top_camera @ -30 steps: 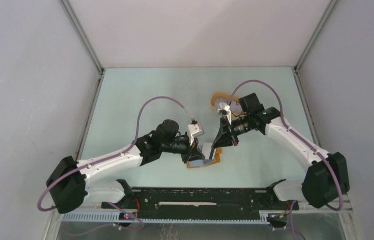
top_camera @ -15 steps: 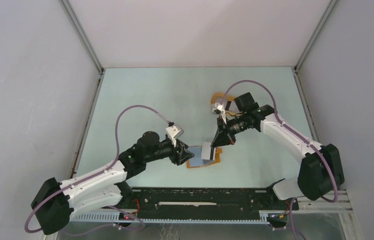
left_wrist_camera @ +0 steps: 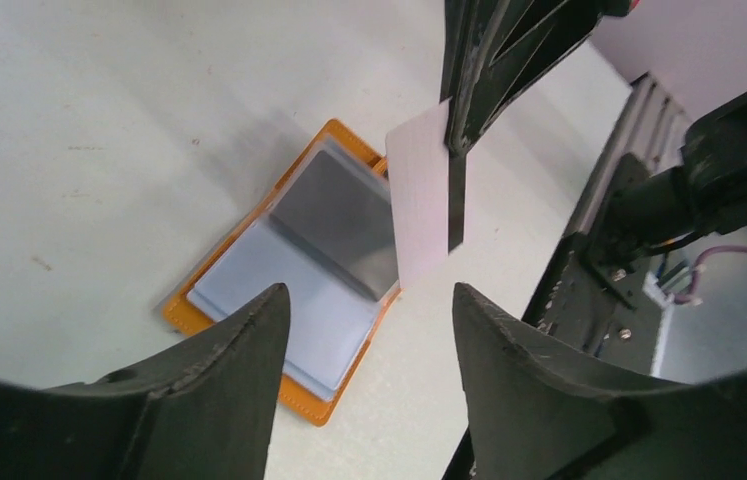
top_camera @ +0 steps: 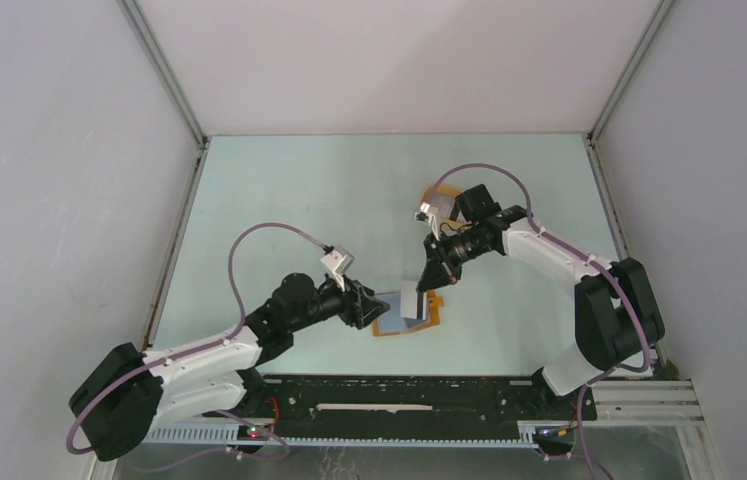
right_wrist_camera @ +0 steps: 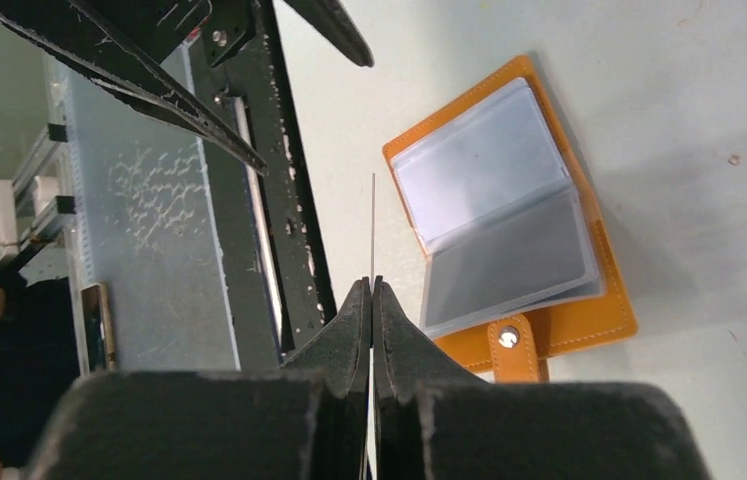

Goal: Put the credit cards into the card holder
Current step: Pick up the credit card from the storage box.

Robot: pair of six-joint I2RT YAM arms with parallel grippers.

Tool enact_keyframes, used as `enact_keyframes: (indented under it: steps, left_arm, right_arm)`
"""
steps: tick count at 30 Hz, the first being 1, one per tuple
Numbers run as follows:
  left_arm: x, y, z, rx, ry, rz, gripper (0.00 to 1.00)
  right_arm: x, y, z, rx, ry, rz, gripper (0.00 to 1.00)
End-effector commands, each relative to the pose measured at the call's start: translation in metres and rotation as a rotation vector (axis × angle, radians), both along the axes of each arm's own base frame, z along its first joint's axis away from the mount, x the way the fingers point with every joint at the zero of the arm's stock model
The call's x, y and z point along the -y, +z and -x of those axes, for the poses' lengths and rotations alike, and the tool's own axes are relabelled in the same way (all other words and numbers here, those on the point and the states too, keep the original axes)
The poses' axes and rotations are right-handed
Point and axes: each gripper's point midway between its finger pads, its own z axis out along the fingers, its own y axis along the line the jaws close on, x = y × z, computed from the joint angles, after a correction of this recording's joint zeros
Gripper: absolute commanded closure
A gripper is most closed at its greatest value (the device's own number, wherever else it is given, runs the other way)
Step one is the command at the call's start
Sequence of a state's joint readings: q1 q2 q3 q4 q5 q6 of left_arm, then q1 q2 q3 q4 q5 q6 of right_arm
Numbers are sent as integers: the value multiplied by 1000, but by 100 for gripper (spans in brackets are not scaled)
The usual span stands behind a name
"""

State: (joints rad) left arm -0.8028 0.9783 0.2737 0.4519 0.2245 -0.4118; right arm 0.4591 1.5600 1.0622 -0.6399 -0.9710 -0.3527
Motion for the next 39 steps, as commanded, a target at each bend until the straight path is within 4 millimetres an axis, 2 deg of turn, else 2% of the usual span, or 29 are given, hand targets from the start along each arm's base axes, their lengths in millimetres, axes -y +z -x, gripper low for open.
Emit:
enact_keyframes:
  steps: [1,5,12,16,25,39]
  left_arm:
    - [10,33,5,30,-73,191,30]
    - [10,39,12,49,-140,220,22]
    - [15,43,22,52,-212,238,23]
    - [21,47,26,44,-253,269,29]
    - [33,53,34,4,-346,313,52]
    - [41,56,36,-33,-388,358,66]
  right_arm:
    - [-11,22,8,-4,85,-90,100]
    - [-15,26,19,14,159,-113,100]
    - [-21,34,38,29,256,-146,100]
    - [-22,36,43,34,281,-153,100]
    - [-23,36,45,40,294,-153,100]
    - [-24,34,46,38,298,-147,100]
